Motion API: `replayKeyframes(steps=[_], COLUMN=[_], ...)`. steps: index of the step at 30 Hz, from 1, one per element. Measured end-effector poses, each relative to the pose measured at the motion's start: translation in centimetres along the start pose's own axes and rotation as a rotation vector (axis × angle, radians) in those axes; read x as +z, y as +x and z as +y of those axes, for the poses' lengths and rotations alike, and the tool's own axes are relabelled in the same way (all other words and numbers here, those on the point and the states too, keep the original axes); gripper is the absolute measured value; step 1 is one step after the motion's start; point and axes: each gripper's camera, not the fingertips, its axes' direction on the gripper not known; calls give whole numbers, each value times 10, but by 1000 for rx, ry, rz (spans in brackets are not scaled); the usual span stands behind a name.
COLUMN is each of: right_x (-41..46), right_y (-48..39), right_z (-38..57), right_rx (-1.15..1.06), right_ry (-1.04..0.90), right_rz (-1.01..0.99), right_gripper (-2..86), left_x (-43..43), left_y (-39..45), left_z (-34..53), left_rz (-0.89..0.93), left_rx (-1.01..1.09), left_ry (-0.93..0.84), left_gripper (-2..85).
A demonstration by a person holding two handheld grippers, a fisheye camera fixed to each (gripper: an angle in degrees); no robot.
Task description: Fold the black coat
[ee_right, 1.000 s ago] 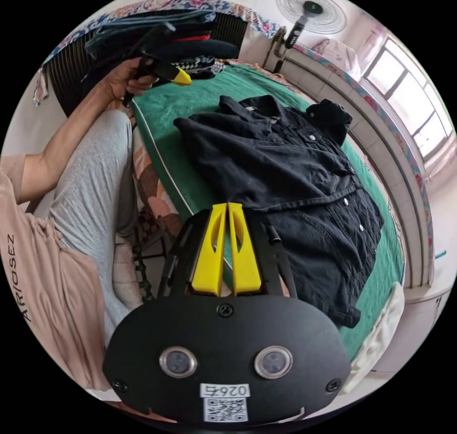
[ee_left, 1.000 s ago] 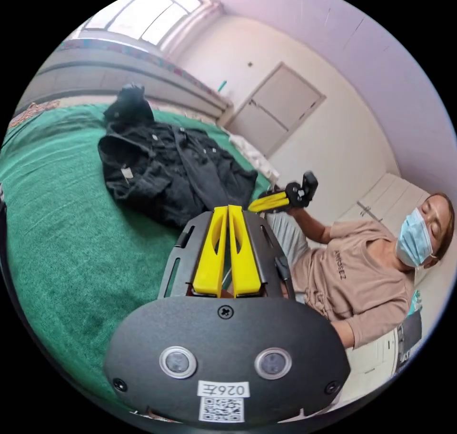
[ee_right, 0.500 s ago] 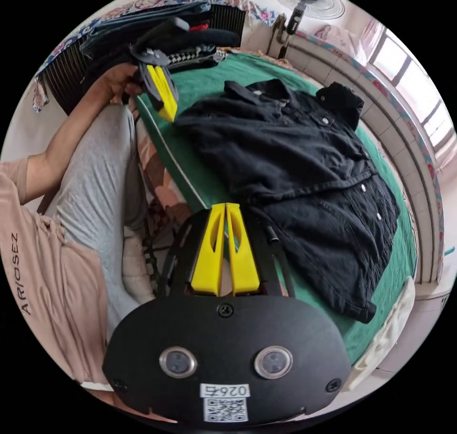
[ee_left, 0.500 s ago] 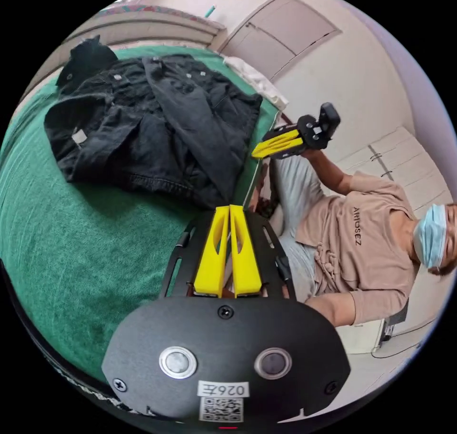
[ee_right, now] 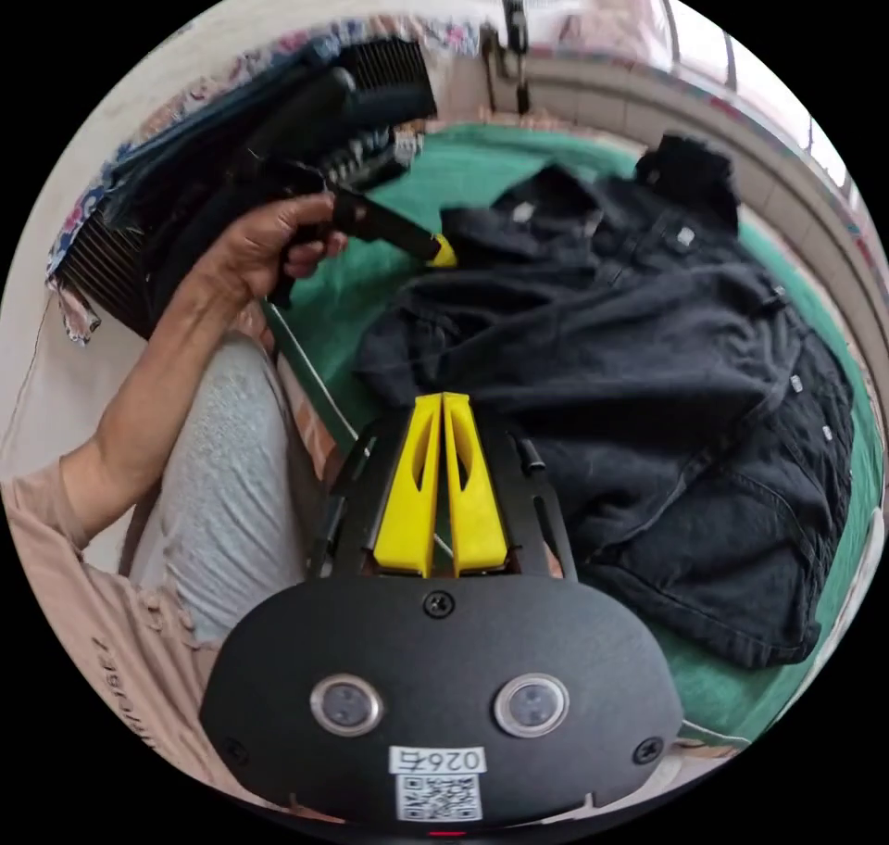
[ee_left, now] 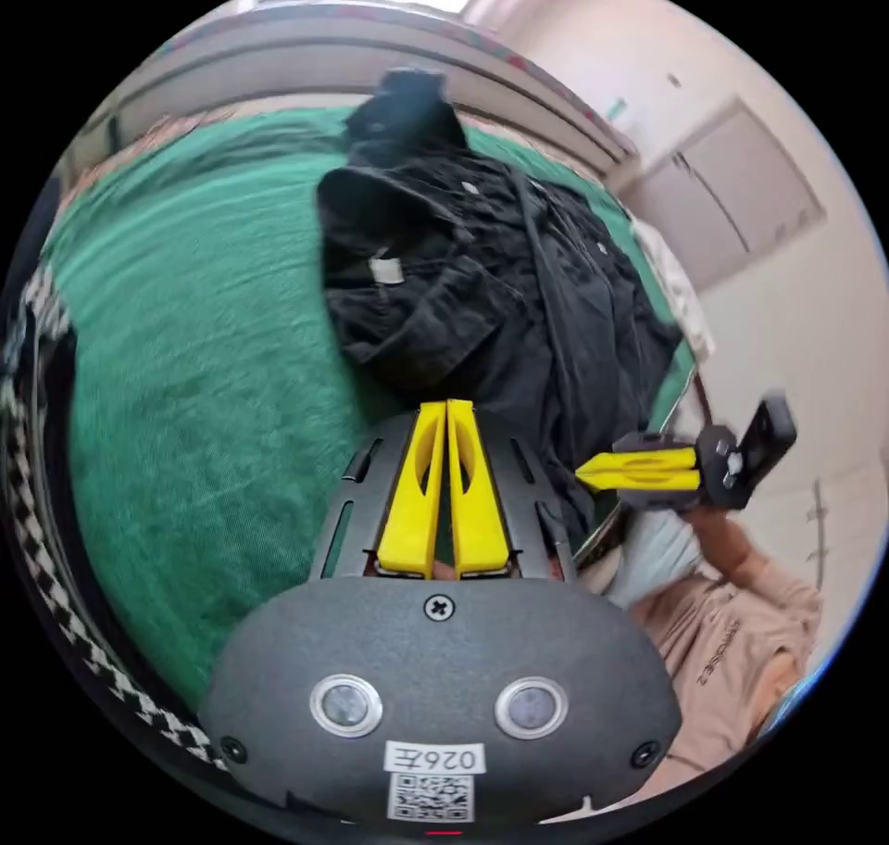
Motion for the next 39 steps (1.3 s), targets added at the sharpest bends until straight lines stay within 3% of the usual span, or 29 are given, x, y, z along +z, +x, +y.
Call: replayKeyframes(steps=[2,4,8,10,11,13,15,19,26,30,33,39], right_x=[-15,-34,-60,-53,-45,-7,-18,-28,-58,-112,-151,-200], right_y=[1,11,14,11,9,3,-8,-13,19,84,175,388], right_z=[10,9,-3,-19,-24,-32,-18,6,20,38,41,-7], right_rx=[-10,8,31,56,52,28,-8,-31,-37,-21,54,180], right_ry=[-4,-9,103,127,108,-22,27,83,83,145,182,234], right_rz=[-10,-52,-76,-18,-8,2,47,113,80,123,142,125], right_gripper=[-9,-9,-9,-9,-9,-9,-9,-9,-9,-9,-8,11], left_x=[-18,-33,-39,-22,-2,35,21,-4,-33,-61,-75,-46], left_y=[-2,10,47,59,64,59,38,32,50,40,32,40], left_z=[11,22,38,27,16,3,6,23,58,55,19,-110], left_rz=[-126,-110,216,259,198,-93,-82,-257,81,235,247,76], left_rx=[-45,2,216,278,293,210,75,-4,134,173,158,232], left_ry=[52,124,336,275,154,-92,-5,113,355,501,544,406], left_gripper=[-8,-8,-8,-9,-9,-9,-8,-8,-8,-3,41,97])
